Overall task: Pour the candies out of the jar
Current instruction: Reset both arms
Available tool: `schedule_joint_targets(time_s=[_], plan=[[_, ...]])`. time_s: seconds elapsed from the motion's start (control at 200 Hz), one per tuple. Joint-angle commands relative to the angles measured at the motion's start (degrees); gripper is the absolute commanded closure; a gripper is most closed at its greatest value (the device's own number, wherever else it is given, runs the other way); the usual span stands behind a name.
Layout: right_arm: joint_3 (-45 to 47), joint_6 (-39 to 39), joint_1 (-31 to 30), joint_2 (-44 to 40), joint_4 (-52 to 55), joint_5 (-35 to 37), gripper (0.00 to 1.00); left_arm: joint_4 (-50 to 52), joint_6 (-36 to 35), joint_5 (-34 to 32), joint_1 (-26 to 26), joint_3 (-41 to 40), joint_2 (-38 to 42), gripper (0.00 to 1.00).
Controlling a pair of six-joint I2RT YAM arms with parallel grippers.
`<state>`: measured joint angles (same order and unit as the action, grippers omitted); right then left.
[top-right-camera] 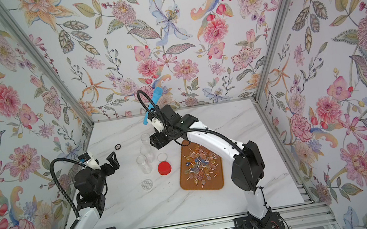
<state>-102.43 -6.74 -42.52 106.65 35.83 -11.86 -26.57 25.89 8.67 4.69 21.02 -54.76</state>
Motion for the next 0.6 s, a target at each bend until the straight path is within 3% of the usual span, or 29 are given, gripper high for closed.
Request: schedule_joint_targets(time_s=[0.0,0.12,0.32,0.46,0.525,0.596], plan=[[12.8,-1.6,5.9,-8.1,-10.9,0.9,0.21,1.2,-6.3,-9.6,-3.7,2.8,-2.2,0.01],[31.2,-3.2,18.0,-18.3,-23.2,2.2,0.16,0.8,-11.1,-16.3,-5.0,4.8,-7.3,0.01],[58.5,-5.9,38.4,-28.1,-45.6,9.0,0.12,-11.9,-18.7,-29.0,-8.1,3.5,-17.1,0.01],[72.1,-0.8,41.8,-28.8,-63.6,15.6,0.06,-20.7,-22.4,-30.6,-9.2,0.5,-20.4,0.01],[73.6,1.1,41.8,-27.1,-67.2,15.5,0.06,-26.5,-23.0,-30.7,-9.2,-1.9,-21.8,0.01],[74.2,4.0,40.0,-23.4,-70.9,20.6,0.04,-33.5,-23.4,-30.4,-9.2,-4.0,-24.6,0.01]])
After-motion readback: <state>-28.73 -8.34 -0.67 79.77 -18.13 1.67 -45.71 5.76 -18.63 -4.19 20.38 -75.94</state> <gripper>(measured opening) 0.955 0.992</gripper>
